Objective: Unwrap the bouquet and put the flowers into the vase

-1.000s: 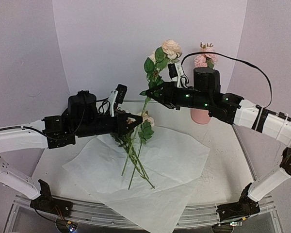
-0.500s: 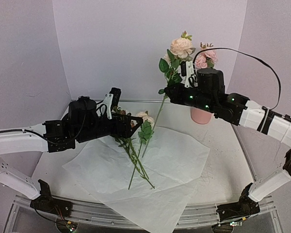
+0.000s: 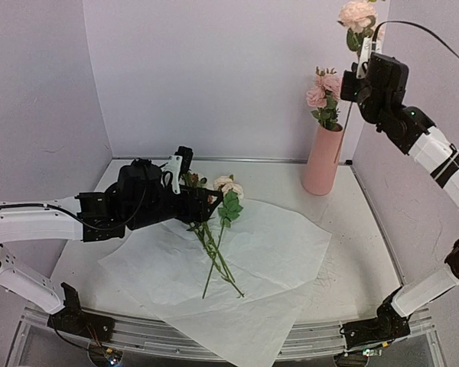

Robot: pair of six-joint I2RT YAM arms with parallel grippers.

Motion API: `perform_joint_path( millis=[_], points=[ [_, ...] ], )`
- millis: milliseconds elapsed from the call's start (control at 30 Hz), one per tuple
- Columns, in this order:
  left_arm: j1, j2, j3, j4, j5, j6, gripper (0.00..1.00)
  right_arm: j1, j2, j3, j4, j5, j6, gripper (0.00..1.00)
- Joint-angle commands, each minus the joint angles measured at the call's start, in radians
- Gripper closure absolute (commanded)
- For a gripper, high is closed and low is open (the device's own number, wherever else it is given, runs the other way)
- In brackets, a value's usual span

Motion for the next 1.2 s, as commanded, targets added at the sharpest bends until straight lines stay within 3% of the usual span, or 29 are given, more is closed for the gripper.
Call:
perform_joint_path(
  millis=[0, 467, 1167],
  points=[
    [-0.002, 0.019, 0.054, -0.014, -0.012, 0.007, 0.16, -0.055, 0.054, 0.185, 0.049, 0.048, -0.097, 1.00],
    [-0.002, 0.065, 0.081, -0.034, -0.029, -0.001, 0.17, -0.143, 0.268, 0.540, 0.065, -0.034, -0.158, 1.00],
    [-0.001, 0.163, 0.177, -0.106, -0.066, 0.015, 0.18, -0.230, 0.347, 0.507, 0.072, -0.154, -0.004, 1.00]
  ],
)
